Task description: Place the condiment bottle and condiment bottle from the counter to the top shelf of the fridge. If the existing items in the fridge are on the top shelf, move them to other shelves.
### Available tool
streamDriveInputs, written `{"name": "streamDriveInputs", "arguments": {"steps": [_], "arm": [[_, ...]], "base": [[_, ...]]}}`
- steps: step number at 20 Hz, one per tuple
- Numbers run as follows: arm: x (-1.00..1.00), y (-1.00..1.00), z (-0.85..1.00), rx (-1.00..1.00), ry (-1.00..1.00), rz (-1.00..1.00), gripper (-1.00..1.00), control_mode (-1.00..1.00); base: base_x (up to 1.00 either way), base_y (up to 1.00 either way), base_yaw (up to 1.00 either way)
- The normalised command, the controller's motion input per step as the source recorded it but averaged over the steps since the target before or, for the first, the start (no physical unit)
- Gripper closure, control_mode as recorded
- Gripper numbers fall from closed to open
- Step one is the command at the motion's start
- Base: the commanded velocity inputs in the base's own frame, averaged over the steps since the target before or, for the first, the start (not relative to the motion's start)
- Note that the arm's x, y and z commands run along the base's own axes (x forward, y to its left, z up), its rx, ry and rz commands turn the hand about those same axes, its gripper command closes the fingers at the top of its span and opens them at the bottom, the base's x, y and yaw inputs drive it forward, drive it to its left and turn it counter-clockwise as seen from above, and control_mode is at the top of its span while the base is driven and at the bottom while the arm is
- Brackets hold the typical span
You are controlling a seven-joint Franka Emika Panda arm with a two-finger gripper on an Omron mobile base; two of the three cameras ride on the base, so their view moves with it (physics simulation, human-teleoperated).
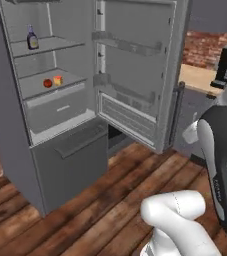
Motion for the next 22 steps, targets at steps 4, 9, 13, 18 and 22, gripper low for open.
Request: {"name": "streamDriveInputs", "arguments": {"steps": [4,9,13,18,22], "arm": [[0.0,0.0,0.0,0.0,0.0,0.0,-1.0,1.0],[0.0,0.0,0.0,0.0,0.0,0.0,-1.0,1.0],[0.0,0.0,0.0,0.0,0.0,0.0,-1.0,1.0],[0.0,0.0,0.0,0.0,0.0,0.0,-1.0,1.0],[0.0,0.0,0.0,0.0,0.0,0.0,-1.0,1.0]], "base": [[-0.04,0.02,-0.97],[0.0,-0.2,-0.85],[0.33,-0.45,-0.62],[0.89,-0.41,-0.37],[1.0,-0.03,-0.13]]}}
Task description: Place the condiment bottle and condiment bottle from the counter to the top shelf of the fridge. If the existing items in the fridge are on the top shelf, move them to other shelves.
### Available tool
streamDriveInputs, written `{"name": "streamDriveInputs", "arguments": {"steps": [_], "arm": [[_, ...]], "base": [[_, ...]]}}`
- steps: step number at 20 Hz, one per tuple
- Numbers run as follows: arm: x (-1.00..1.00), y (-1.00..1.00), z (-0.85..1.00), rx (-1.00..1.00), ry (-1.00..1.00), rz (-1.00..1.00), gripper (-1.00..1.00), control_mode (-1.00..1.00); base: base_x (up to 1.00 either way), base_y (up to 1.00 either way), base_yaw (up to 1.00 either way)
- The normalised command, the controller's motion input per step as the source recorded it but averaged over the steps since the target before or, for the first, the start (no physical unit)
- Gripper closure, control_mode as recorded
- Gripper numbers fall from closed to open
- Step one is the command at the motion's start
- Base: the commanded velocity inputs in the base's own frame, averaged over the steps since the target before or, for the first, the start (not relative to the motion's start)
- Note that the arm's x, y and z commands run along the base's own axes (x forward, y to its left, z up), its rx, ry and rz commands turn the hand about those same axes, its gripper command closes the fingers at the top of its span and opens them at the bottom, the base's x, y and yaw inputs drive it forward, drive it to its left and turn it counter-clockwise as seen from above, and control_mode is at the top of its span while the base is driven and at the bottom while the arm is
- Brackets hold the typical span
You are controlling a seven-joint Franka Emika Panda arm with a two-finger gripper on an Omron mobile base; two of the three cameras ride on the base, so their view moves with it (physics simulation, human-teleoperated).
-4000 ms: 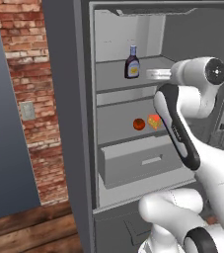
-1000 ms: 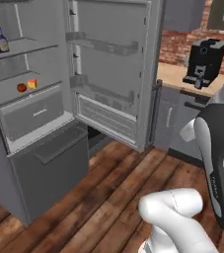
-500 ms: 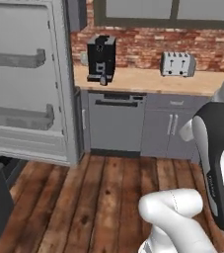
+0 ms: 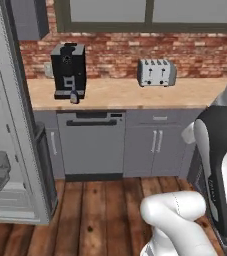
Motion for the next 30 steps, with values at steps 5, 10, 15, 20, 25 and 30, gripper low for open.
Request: {"name": "streamDriveInputs", "arguments": {"steps": [5,10,15,20,25,30], "arm": [[0.0,0.0,0.0,0.0,0.0,0.0,-1.0,1.0],[0.0,0.0,0.0,0.0,0.0,0.0,-1.0,1.0],[0.0,0.0,0.0,0.0,0.0,0.0,-1.0,1.0],[0.0,0.0,0.0,0.0,0.0,0.0,-1.0,1.0],[0.0,0.0,0.0,0.0,0.0,0.0,-1.0,1.0],[0.56,0.13,-0.27,0.0,0.03,0.02,-1.0,-1.0]], "base": [[1.0,0.16,-0.1],[1.0,0.53,-0.09],[0.94,0.68,-0.01],[0.78,0.14,0.0],[0.56,0.0,0.0],[0.0,0.0,0.0]]}}
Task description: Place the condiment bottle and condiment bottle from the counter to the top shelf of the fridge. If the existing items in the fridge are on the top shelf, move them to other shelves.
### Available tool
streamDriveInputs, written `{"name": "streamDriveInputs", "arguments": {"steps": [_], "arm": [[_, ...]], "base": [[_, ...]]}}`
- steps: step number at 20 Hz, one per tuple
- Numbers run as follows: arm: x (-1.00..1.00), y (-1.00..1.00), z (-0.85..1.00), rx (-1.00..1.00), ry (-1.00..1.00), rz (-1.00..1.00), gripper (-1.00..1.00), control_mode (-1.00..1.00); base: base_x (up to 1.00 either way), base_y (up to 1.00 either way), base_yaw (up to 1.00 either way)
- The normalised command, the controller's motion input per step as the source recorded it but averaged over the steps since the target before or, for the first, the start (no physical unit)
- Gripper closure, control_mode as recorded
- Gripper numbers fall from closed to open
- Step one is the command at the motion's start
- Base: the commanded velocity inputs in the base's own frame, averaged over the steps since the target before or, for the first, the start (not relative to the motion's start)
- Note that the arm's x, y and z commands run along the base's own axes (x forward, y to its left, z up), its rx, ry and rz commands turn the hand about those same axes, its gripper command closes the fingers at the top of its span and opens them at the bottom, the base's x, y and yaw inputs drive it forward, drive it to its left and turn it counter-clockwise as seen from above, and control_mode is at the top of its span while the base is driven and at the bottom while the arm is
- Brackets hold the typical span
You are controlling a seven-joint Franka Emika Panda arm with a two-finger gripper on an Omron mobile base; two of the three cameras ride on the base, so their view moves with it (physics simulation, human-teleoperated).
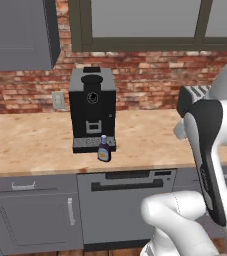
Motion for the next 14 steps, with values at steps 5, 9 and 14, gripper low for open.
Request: {"name": "streamDriveInputs", "arguments": {"steps": [5,9,14], "arm": [[0.75,0.09,-0.49,0.01,0.07,0.09,-1.0,-1.0],[0.49,0.12,-0.61,0.0,0.08,0.1,-1.0,-1.0],[0.53,0.3,-0.52,0.0,0.07,0.09,-1.0,-1.0]], "base": [[0.0,0.0,0.0],[0.0,0.0,0.0],[0.0,0.0,0.0]]}}
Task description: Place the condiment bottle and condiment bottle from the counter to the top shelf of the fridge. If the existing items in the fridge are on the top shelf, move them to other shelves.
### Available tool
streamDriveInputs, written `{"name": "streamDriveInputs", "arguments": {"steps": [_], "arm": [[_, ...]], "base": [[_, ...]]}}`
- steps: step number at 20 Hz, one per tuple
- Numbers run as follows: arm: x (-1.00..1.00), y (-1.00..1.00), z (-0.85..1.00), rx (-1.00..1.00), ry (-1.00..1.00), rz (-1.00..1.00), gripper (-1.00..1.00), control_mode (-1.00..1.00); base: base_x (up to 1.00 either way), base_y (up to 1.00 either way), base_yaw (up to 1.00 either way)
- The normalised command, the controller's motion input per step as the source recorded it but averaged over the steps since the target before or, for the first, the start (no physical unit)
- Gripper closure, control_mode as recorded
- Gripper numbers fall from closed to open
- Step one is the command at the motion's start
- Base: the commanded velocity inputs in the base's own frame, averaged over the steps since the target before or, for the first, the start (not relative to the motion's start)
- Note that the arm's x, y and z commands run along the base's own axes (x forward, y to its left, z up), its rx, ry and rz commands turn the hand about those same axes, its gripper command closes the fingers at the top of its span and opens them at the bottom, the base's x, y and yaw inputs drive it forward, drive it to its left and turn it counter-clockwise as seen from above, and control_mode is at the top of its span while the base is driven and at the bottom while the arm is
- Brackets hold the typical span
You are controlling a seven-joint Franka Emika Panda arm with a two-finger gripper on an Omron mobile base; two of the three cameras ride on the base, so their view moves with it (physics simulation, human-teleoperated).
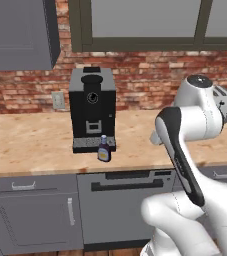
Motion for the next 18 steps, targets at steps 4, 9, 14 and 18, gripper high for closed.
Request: {"name": "streamDriveInputs", "arguments": {"steps": [4,9,14,18], "arm": [[0.38,0.48,-0.4,0.0,0.06,0.05,-1.0,-1.0],[0.36,0.65,-0.32,0.0,0.02,0.02,-1.0,-1.0],[0.38,0.77,-0.25,0.02,0.03,0.03,-1.0,-1.0],[0.53,0.34,-0.31,0.07,0.07,0.05,-1.0,-1.0]], "base": [[0.0,0.0,0.0],[0.0,0.0,0.0],[0.0,0.0,0.0],[0.0,0.0,0.0]]}}
